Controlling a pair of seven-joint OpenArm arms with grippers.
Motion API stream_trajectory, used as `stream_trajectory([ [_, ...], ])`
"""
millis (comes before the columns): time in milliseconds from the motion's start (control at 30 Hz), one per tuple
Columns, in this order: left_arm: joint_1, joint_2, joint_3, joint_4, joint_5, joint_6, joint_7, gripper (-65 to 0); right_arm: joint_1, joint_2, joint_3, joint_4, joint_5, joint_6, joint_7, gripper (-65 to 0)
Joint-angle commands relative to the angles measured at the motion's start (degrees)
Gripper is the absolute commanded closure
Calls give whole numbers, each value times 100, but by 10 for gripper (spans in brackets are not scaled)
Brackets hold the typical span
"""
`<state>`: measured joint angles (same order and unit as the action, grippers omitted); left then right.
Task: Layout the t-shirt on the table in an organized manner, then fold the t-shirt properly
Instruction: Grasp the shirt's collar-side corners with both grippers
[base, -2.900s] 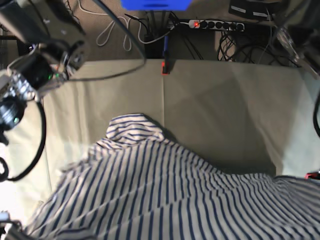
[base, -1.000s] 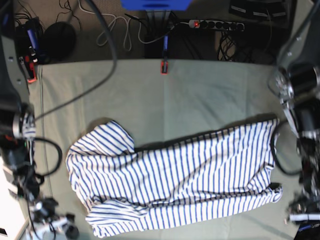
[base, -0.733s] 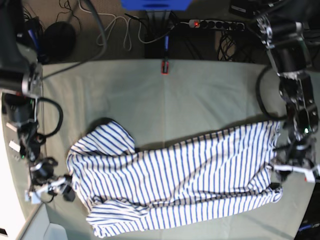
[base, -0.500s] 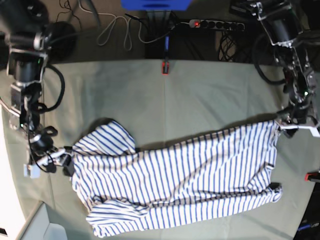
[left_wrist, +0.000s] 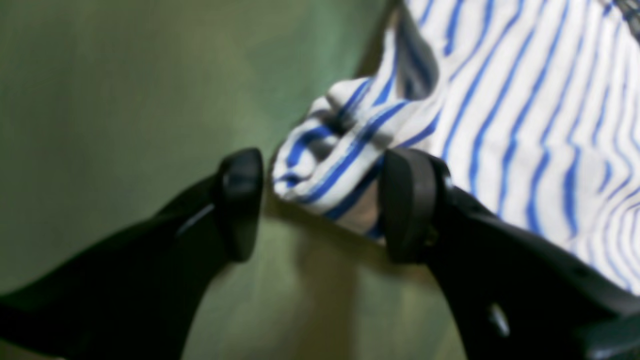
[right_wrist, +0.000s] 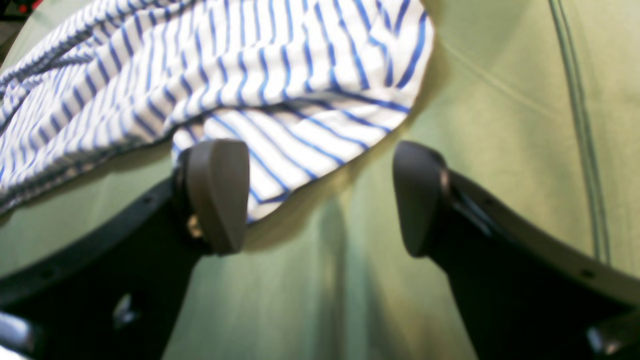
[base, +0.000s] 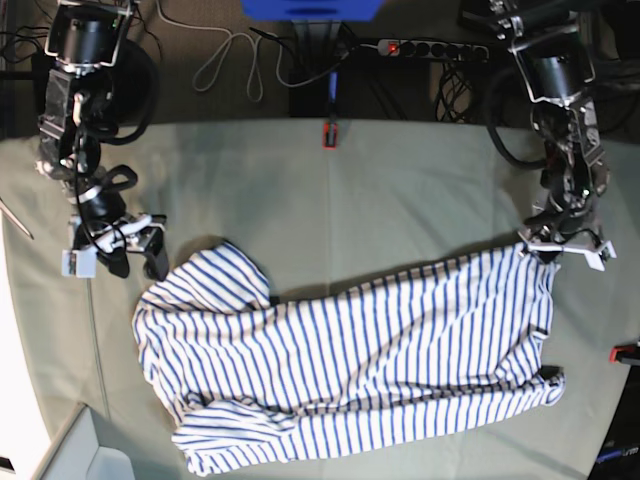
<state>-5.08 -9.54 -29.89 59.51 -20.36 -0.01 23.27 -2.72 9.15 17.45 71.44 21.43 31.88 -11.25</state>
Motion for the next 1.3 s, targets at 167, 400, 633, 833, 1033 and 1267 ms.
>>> stream_trajectory([
  [167,-393,-79,4,-636,45,5,-713,-362,-225,22,-9,342,77,69,153,-448],
  [400,-516,-114,4,-847,18,5,-757,-211,-119,-31,-229,166,59,69,144,-448],
  [633,-507,-132,-13,-803,1,5,-757,-1,619,-58,-308,-1188,59,61,144,-448],
  [833,-481,-132,-40,-803,1,5,-757,-2,1147,-58,-317,-2032,59,78,144,-448],
  [1033,-402,-132,-4,-812,45,5,-731,-2,1182,-172,-642,-2137,59,78,144,-447],
  [1267,-393,-105,-4,-874,36,5,-722,-2,1182,-189,-1082,-2146,94,104,179,-398],
])
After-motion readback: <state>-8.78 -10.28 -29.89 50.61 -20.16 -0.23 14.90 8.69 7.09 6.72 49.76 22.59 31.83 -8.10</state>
